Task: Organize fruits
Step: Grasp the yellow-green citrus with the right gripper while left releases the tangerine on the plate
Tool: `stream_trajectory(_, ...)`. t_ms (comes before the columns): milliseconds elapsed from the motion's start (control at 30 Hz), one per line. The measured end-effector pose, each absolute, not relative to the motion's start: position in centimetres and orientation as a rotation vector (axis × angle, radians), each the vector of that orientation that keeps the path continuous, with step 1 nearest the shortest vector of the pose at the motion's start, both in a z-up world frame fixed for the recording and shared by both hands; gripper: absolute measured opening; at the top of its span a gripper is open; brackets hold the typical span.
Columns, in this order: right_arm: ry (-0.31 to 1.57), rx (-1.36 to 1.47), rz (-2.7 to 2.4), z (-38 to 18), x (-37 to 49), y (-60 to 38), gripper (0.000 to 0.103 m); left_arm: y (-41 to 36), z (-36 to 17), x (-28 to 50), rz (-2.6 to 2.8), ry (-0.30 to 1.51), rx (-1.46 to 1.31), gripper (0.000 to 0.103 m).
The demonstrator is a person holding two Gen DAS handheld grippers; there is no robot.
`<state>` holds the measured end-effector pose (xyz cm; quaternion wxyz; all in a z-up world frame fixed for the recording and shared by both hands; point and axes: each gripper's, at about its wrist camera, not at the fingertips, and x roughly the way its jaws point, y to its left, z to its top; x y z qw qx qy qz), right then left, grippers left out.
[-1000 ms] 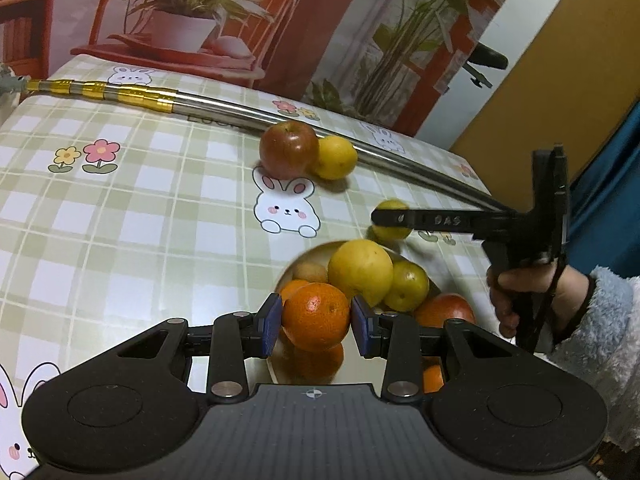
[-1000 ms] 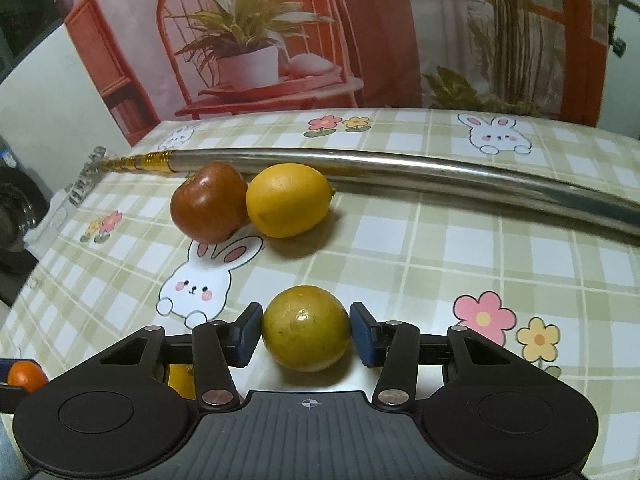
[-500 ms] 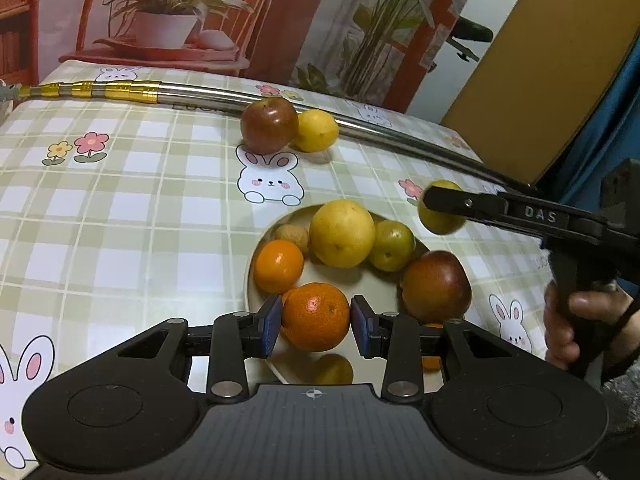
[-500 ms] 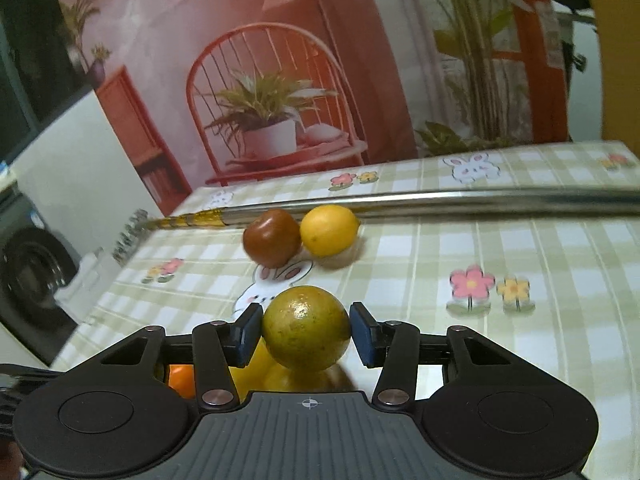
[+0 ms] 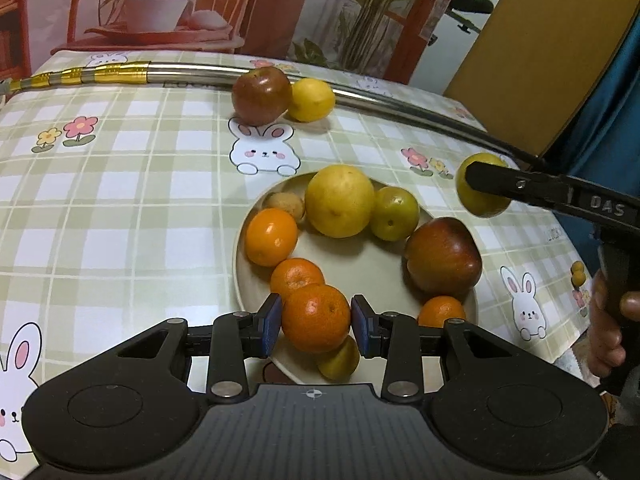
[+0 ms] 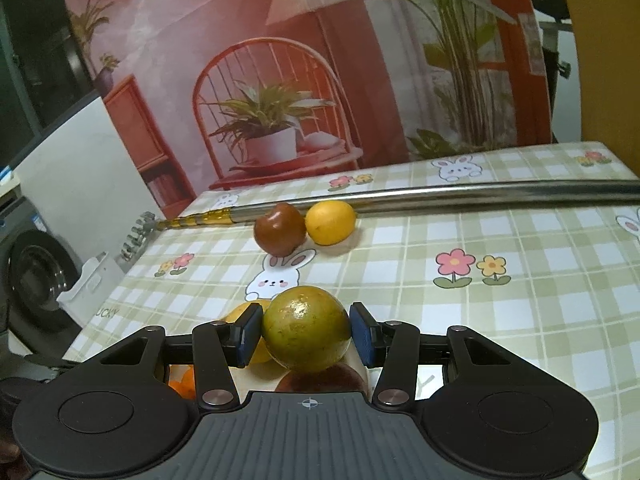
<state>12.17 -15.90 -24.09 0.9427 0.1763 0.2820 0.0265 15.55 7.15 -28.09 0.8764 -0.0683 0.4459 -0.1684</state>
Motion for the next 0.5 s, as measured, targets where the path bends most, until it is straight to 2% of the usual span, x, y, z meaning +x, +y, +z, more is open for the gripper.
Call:
stream_trajectory(133,0.575,0.356,0.055,-23.8,11.7,-15.5,0.044,7.5,-28.1,15.2,-0.343,0.944,-0.160,0.040)
stream_trajectory(500,0.596,0.327,0.095,-23.0,10.6,-13.4,0.044,8.1,-25.0,12.5,-0.279,0.822,-0.173,0.042)
